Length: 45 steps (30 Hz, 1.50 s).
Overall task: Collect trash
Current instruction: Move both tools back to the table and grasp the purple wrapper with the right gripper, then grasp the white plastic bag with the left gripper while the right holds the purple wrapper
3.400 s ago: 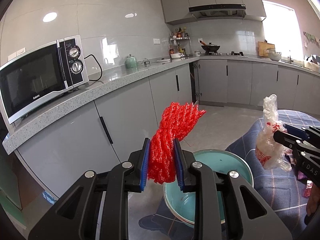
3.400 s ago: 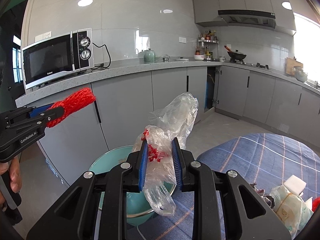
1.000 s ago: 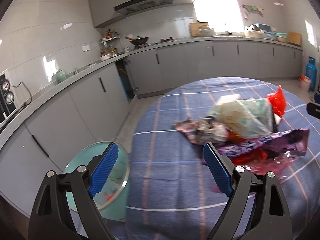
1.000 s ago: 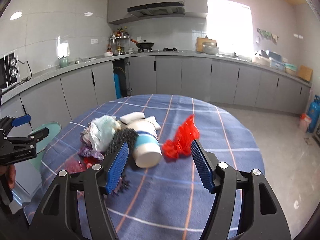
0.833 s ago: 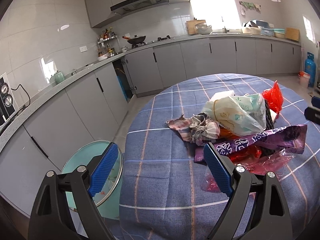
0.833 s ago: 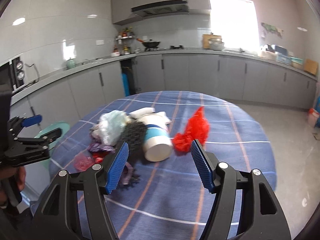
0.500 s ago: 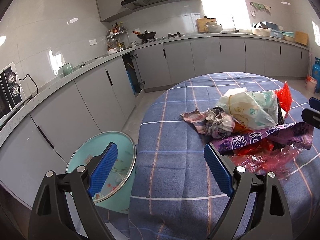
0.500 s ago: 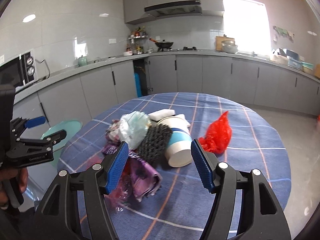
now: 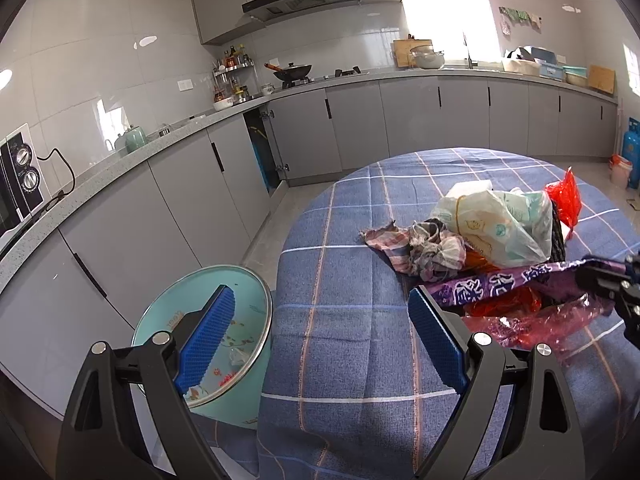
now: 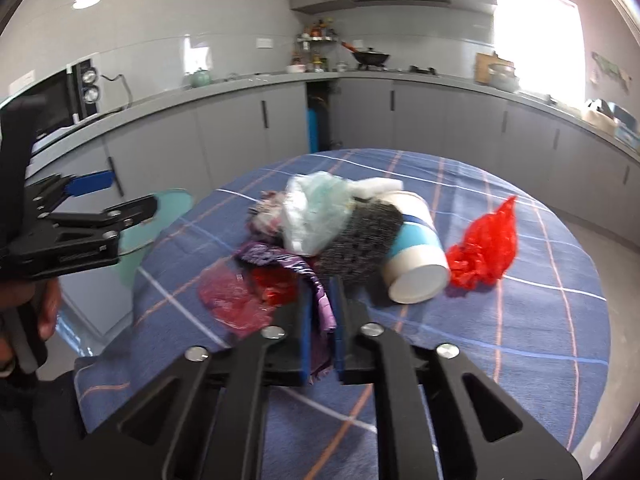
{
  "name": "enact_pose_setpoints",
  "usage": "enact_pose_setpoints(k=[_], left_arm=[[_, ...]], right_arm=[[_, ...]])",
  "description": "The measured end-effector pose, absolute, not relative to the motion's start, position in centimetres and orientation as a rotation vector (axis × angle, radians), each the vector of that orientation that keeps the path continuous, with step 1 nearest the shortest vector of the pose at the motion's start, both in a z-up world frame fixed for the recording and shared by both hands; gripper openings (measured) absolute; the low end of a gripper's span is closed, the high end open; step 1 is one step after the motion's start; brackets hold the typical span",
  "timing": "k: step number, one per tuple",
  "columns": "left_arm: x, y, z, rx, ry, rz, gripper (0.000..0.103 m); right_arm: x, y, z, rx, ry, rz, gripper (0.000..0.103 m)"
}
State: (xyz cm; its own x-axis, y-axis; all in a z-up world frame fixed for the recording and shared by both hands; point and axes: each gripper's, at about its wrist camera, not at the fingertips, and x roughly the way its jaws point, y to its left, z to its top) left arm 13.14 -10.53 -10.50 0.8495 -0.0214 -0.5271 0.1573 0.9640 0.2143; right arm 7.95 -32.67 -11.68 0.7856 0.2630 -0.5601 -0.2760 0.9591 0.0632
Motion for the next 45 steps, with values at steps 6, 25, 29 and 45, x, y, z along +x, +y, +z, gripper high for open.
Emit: enact_pose_setpoints(k=[6,25,29,45], left_arm=[[12.8,-10.9,-9.5,0.253,0.527,-0.104,0.088],[13.9,-16.9,-8.6,0.313,0.478,-0.195,0.088],[14.6,-19.1,-9.0,0.327,0.485,-0.229,0.088],[17.1,-24.1,-13.1,0.375,0.656,-0.384,0.016]], right_arm=[[6.3,-32.7,-9.6,0.023,0.492,0.331,0.004],[4.0,-39.2,-5.5,0.088,0.251,0.056,0.003],[4.4,-41.3,-6.6,0.127,0.247,0.004,0.003],[5.6,-43.9,-9.8,0.201,0.285,-0.019,0.003]])
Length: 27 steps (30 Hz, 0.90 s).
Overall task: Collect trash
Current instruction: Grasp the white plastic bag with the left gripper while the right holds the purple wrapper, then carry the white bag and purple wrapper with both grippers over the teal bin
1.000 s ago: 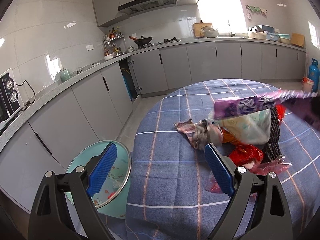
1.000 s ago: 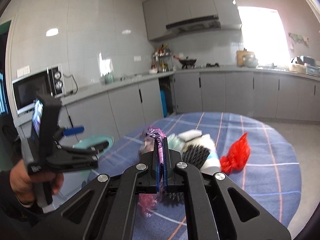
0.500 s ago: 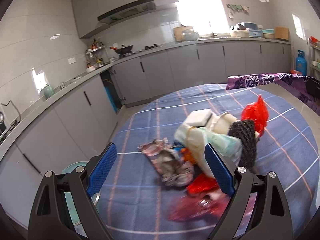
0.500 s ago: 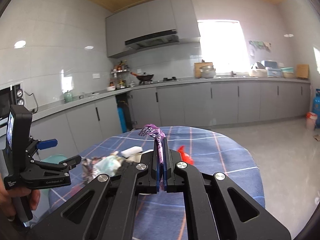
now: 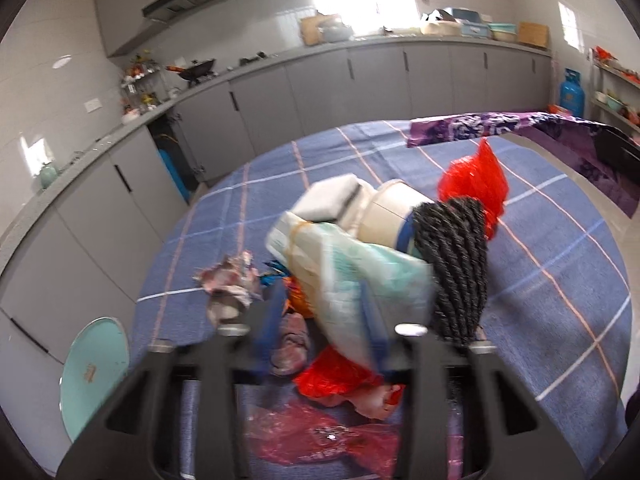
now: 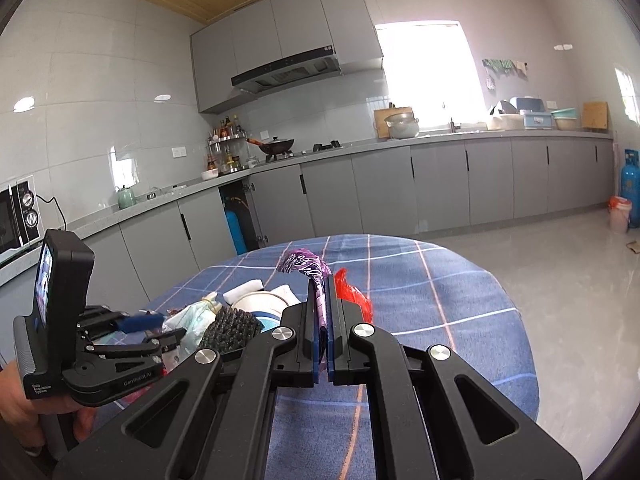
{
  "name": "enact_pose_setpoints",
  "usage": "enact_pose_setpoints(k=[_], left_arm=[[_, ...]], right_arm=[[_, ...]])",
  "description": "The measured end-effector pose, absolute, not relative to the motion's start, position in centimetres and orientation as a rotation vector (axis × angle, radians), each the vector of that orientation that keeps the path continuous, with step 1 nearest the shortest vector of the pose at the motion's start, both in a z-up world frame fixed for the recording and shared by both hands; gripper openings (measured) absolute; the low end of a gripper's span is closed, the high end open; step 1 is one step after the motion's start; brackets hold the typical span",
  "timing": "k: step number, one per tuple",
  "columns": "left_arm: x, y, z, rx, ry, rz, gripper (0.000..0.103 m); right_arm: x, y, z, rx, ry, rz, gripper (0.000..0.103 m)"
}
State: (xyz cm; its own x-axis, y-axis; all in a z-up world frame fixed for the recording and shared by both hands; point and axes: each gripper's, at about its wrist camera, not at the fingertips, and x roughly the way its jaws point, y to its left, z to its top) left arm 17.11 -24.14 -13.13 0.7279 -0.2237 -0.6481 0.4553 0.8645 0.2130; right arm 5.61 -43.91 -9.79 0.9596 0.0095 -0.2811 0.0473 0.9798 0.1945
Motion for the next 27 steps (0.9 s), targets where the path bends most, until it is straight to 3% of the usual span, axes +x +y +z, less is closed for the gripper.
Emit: enact_pose_setpoints(k=[5,27], left_arm=[[16.3,-23.7,-12.4,0.373,0.632,-0.396,0.007],[13.7,-17.9,-5.6,0.310,0.441,-0.307,0.007]], right_arm=[[5.4,-43.8,-9.6,0.199,0.283,-0.015,0.003],[7.8,-40.4,-7.6,0.199,0.271,0.049,0.004]])
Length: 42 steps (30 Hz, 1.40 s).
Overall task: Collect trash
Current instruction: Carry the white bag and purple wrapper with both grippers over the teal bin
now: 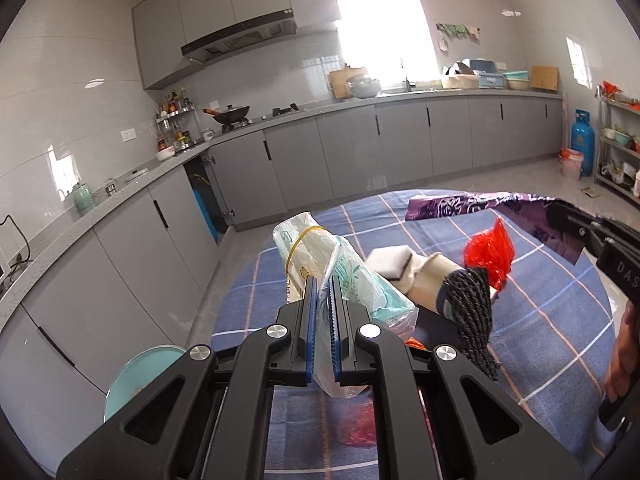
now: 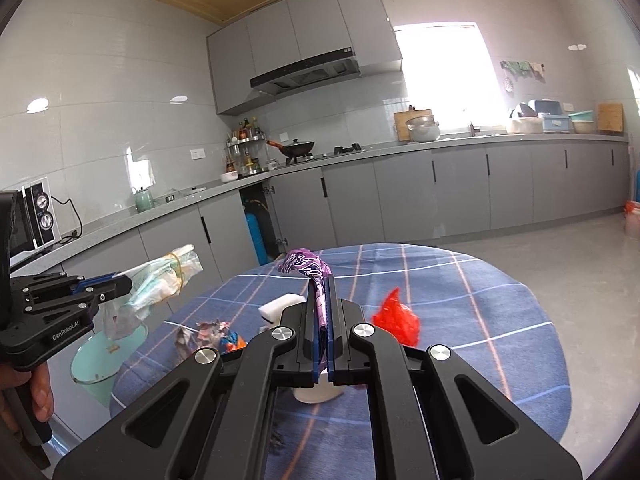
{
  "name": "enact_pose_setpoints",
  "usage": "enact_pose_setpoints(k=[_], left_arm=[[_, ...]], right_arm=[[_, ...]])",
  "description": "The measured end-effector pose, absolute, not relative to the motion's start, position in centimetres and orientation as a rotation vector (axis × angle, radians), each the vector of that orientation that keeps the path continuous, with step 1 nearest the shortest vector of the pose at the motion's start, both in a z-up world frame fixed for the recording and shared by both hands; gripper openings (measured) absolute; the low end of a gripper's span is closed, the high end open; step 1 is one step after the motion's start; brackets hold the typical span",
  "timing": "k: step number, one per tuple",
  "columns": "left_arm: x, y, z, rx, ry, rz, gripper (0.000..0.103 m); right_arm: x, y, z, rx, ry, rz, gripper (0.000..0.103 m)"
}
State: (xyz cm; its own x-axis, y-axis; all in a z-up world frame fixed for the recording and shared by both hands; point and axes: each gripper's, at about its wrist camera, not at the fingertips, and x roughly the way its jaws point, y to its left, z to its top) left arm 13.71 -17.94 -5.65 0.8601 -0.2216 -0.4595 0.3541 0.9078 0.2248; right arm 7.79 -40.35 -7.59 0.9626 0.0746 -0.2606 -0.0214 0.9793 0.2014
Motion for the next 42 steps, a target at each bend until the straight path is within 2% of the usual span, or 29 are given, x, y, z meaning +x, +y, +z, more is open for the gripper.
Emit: enact_pose_setpoints(k=[42], left_arm=[[14.0,-2.2,-5.0,0.234,0.440,-0.062,0.007]], right_arm=[[14.5,-26.1,-5.4,0.082,0.288,0.300,0.004]])
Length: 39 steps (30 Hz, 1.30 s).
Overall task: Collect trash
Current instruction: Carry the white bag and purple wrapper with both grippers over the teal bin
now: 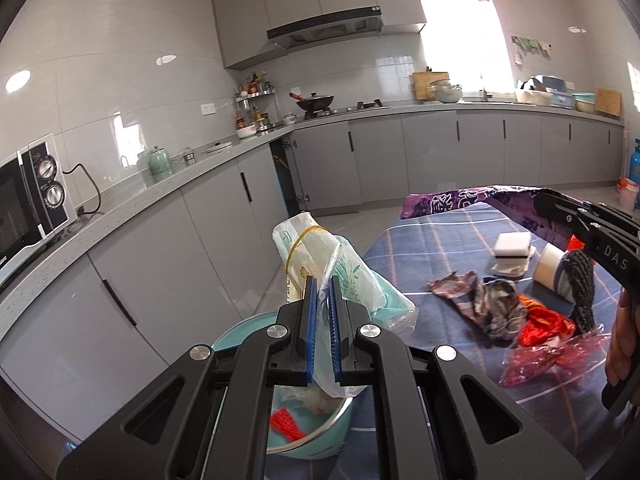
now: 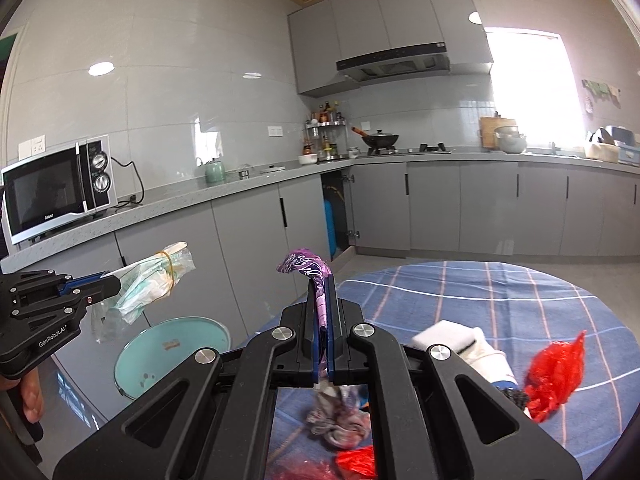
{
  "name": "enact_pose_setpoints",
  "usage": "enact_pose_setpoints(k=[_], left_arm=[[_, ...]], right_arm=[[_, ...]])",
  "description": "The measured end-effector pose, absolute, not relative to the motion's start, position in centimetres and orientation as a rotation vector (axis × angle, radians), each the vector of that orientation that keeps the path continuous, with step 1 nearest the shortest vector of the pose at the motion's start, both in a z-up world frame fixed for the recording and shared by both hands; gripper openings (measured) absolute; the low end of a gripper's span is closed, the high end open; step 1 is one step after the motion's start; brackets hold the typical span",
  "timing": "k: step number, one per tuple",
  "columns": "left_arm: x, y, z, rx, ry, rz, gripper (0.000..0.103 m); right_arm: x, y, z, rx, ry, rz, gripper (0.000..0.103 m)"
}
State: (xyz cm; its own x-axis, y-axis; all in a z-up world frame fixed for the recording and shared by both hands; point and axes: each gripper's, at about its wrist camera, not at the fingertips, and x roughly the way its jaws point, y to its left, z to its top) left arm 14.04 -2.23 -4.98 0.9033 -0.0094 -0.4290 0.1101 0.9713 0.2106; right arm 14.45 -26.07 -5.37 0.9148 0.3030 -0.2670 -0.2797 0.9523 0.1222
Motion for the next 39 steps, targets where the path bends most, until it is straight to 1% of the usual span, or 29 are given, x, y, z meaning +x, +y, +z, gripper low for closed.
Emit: enact_pose_setpoints(k=[9,26,39], left_arm=[[14.2,1.1,-5.3,0.210,0.450,-0.015,0.007],[15.1,4.4,-5.6,0.178,0.461,0.032,0.007],[15.6,7.1,-6.6,0.165,0.477,0.085,0.007]], right_arm=[[14.7,-23.8,-5.2,0.044,0.293,0.301,0.004],[15.1,-18.4,-3.9,-0.017,0.272,0.370,0.004],[16.2,-14.7,-4.4,-0.066,0.292,0.429,0.004]])
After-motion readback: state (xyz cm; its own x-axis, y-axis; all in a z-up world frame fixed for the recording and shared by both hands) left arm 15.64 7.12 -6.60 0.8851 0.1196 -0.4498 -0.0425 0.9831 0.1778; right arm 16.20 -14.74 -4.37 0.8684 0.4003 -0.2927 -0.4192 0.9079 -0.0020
